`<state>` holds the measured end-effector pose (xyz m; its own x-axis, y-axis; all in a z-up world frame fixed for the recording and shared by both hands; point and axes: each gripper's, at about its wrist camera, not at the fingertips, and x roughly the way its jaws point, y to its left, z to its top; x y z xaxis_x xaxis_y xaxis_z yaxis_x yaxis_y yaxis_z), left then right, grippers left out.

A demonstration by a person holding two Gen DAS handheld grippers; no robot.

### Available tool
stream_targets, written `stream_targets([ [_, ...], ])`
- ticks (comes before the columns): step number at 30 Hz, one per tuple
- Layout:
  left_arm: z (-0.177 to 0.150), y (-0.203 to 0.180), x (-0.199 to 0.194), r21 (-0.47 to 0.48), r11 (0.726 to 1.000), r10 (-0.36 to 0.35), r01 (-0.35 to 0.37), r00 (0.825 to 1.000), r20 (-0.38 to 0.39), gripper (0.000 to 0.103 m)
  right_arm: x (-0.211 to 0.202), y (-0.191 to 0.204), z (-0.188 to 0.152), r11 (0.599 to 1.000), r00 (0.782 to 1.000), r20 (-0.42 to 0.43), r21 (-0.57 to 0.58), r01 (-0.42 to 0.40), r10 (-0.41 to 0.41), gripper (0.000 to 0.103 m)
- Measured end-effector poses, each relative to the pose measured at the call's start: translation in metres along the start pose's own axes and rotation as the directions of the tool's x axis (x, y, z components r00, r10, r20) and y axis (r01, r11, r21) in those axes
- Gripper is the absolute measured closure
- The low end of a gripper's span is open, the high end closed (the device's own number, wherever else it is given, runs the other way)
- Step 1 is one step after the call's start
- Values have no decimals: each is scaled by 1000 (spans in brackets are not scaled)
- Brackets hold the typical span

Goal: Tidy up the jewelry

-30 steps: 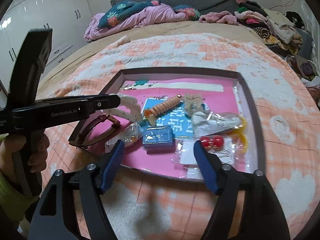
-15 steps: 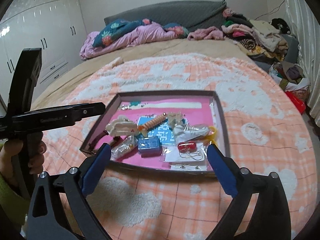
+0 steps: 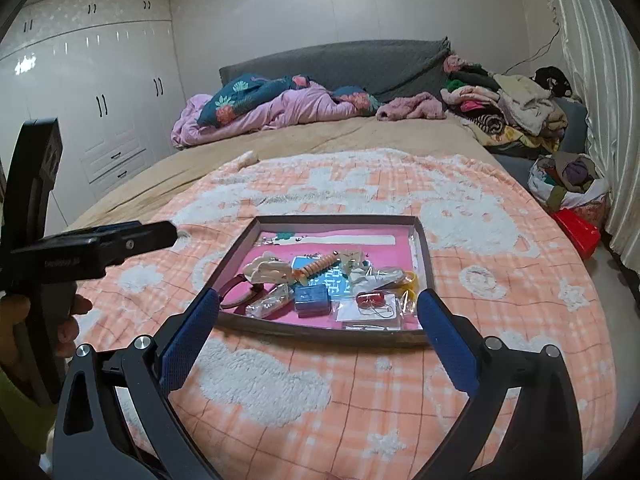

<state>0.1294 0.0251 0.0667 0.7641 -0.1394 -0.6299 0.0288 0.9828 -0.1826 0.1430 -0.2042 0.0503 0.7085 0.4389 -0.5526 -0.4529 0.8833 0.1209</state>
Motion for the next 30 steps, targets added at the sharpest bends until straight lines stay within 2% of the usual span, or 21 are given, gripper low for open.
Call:
stream_targets([
  [6, -21, 1, -16, -5, 1000, 10, -10, 1000, 5, 10, -14, 4, -11, 1000, 1000, 6, -6, 13, -13, 4],
  [15, -62, 7, -19, -22, 999, 37, -37, 999, -16, 9, -19, 5, -37, 1000, 1000, -6, 10, 26, -26, 4],
  [25, -93, 10, -13, -40, 999, 27, -27, 999, -23, 9, -9, 3, -66, 998, 997, -65, 50, 36, -32, 4],
  [30, -101, 10, -7, -32, 999, 36, -38, 998, -42, 9, -3, 7, -76, 998, 996, -76, 30, 55, -52, 4],
])
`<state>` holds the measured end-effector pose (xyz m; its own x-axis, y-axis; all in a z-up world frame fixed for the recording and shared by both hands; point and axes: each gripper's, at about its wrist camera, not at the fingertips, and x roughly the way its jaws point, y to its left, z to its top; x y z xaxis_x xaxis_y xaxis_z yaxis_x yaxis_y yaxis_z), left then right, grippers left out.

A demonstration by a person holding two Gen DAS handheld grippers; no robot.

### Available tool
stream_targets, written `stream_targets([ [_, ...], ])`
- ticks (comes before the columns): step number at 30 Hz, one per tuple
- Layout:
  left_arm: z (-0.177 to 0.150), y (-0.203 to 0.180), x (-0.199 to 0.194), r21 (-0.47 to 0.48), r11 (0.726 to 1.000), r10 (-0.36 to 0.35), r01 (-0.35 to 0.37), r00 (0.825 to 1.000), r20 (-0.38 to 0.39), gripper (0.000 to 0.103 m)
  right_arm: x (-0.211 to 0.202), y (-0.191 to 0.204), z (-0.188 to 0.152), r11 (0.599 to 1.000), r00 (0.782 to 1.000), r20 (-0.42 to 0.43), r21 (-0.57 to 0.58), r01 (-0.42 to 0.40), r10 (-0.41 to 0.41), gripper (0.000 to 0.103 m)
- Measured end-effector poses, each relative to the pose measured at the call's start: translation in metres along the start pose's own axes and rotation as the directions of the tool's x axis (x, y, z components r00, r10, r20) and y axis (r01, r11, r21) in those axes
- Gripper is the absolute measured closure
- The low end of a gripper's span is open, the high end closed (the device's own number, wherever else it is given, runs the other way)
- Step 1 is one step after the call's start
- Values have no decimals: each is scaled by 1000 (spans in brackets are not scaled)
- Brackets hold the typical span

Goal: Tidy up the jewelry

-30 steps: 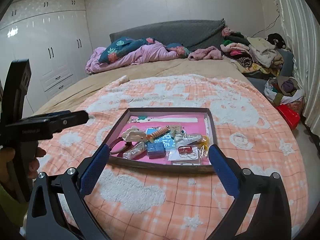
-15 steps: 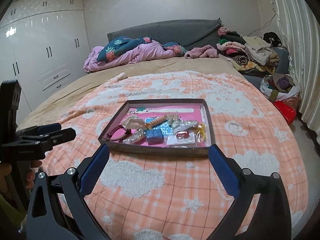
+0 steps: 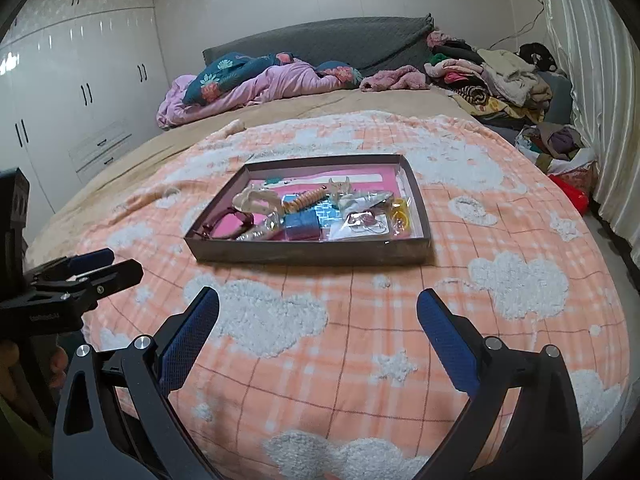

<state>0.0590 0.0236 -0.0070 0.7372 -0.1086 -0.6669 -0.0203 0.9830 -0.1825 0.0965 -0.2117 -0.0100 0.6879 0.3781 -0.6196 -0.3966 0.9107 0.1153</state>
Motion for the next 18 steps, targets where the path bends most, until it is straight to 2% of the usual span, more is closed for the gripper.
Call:
stream_targets([
  [18, -7, 1, 5, 6, 1000, -3, 3, 1000, -18, 9, -1, 4, -8, 999, 1000, -4, -18, -28, 28, 4],
])
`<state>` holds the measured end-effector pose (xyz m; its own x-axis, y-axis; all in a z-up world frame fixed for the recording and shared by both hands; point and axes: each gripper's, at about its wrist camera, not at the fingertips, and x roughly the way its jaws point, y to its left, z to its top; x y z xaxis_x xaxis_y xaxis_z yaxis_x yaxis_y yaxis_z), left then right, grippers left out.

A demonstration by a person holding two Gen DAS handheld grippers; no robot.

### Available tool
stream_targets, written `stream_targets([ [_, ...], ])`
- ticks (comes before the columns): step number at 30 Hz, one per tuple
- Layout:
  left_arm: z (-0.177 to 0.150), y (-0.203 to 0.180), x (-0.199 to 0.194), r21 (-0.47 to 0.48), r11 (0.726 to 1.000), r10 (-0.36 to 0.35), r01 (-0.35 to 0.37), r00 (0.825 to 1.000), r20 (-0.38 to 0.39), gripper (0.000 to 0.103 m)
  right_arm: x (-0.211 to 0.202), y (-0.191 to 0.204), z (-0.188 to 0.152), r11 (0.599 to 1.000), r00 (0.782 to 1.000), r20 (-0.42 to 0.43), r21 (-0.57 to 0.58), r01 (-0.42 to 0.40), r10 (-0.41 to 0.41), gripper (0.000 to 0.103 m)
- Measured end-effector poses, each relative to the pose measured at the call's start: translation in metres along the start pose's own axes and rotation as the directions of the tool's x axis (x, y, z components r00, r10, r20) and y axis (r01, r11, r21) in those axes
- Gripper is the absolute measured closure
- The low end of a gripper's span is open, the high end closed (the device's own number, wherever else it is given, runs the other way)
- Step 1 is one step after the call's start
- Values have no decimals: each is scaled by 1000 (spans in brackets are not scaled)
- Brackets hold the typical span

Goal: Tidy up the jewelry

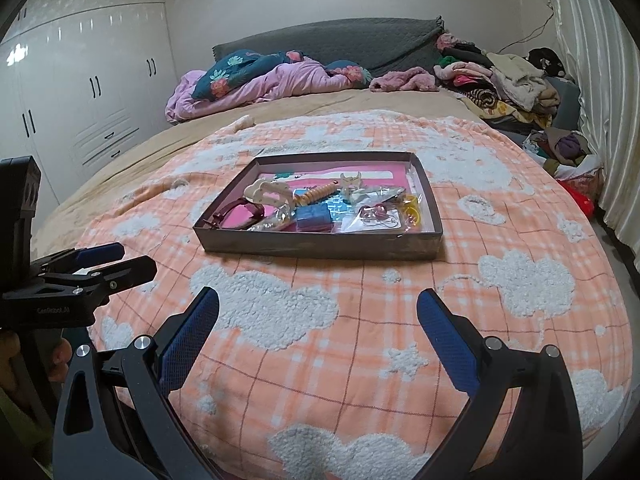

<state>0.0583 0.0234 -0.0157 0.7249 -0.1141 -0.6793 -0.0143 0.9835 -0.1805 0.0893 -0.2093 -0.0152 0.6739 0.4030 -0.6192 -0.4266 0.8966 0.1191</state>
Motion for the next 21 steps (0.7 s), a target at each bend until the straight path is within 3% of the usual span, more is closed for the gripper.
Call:
stream_targets([
  [21, -3, -1, 0, 3, 1000, 13, -13, 1000, -6, 9, -5, -4, 1, 1000, 1000, 9, 8, 21, -21, 4],
])
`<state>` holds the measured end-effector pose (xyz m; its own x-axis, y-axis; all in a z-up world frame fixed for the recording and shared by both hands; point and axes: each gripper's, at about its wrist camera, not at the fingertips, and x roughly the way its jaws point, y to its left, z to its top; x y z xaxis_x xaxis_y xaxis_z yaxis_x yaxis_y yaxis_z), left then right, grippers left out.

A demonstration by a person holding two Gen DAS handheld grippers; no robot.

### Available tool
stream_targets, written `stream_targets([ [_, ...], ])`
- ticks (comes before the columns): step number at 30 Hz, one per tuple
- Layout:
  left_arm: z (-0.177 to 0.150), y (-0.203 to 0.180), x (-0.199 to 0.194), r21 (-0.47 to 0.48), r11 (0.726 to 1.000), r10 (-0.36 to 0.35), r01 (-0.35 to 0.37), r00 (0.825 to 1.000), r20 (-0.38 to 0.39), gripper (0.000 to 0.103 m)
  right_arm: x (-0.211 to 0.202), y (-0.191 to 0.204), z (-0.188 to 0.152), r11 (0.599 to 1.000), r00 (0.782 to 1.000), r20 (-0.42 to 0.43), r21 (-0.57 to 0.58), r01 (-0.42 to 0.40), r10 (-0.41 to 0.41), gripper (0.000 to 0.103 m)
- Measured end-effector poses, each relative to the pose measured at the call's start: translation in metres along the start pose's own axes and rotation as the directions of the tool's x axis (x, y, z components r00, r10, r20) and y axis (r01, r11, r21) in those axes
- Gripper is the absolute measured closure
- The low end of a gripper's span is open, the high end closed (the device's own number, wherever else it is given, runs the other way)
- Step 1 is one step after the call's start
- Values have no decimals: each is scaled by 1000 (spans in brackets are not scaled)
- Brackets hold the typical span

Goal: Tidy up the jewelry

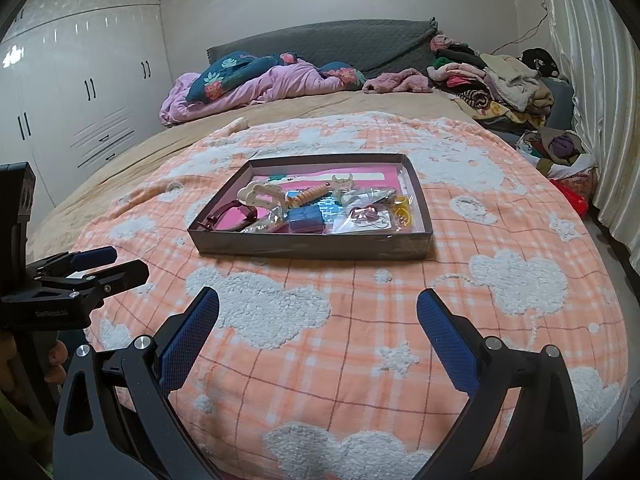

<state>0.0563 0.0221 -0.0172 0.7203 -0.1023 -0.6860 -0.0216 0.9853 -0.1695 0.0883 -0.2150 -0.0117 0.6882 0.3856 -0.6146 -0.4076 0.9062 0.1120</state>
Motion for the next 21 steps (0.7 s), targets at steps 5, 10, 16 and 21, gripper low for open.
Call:
stream_targets([
  [5, 0, 3, -3, 0, 1000, 2, -2, 1000, 3, 9, -1, 0, 0, 1000, 1000, 3, -1, 4, -4, 4],
  [10, 0, 2, -3, 0, 1000, 2, -2, 1000, 4, 9, -2, -1, 0, 1000, 1000, 4, 0, 7, -7, 4],
  [16, 0, 2, -3, 2, 1000, 2, -2, 1000, 2, 9, -3, -2, 0, 1000, 1000, 8, -1, 10, -10, 4],
  [21, 1, 3, -5, -1, 1000, 2, -2, 1000, 7, 9, -5, -2, 0, 1000, 1000, 9, -1, 12, -12, 4],
])
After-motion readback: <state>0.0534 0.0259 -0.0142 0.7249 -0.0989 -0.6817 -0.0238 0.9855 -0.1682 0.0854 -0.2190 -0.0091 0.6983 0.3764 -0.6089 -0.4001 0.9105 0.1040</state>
